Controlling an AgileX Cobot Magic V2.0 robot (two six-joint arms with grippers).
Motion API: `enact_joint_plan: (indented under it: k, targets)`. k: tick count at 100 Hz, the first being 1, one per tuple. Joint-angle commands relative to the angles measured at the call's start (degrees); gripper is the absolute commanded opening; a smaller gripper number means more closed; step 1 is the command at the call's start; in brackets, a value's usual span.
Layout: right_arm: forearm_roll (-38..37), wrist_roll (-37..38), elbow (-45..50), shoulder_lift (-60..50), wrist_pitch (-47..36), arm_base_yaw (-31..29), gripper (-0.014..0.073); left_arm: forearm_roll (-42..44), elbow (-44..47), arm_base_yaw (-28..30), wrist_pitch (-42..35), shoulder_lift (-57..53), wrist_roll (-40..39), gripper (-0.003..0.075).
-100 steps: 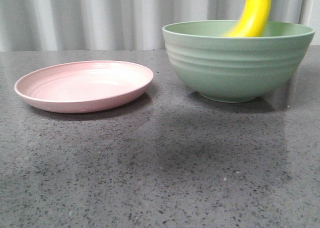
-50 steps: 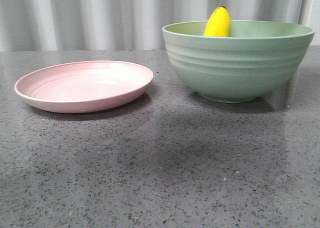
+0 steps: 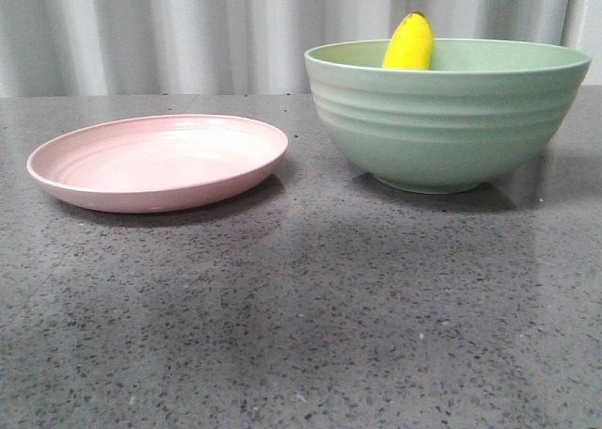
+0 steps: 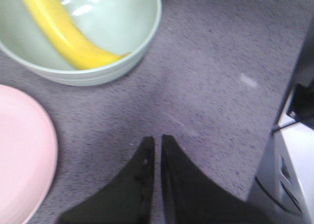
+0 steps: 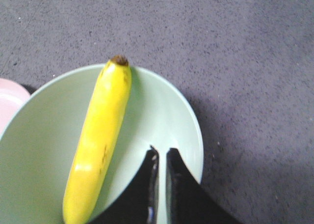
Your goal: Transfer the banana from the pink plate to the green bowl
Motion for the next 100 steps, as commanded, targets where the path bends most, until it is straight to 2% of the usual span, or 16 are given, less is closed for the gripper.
enact_joint_plan:
  k: [1,32,81,89,100]
  targets:
    - [-0.65,-0.92,2.66,-6.33,-5.58,-0.16,-0.0079,3.71,1.30,-0.18,-7.64,-5.18,-4.49,-0.0019]
    - [-0.91,-0.92,17.32,-28.59,-10.58,-0.16,-0.0080,6.10,19.75,-0.04,-22.04,-24.85,-8.23,-0.0019]
    - [-4.09,-0.92,32.62,-62.89,-10.47,-0.16,-0.0080,6.83,47.10,0.06,-32.46,-54.02,-9.73,-0.0019]
    - [-4.09,-0.92,33.75,-66.67,-9.06,-0.16,-0.0080,6.83,50.22,0.06,-33.59,-58.32,-9.73,-0.0019]
    - [-4.09,-0.92,33.77,-65.89,-5.59,-0.16,-0.0080,6.47,52.11,0.06,-34.09,-62.55,-9.73,-0.0019]
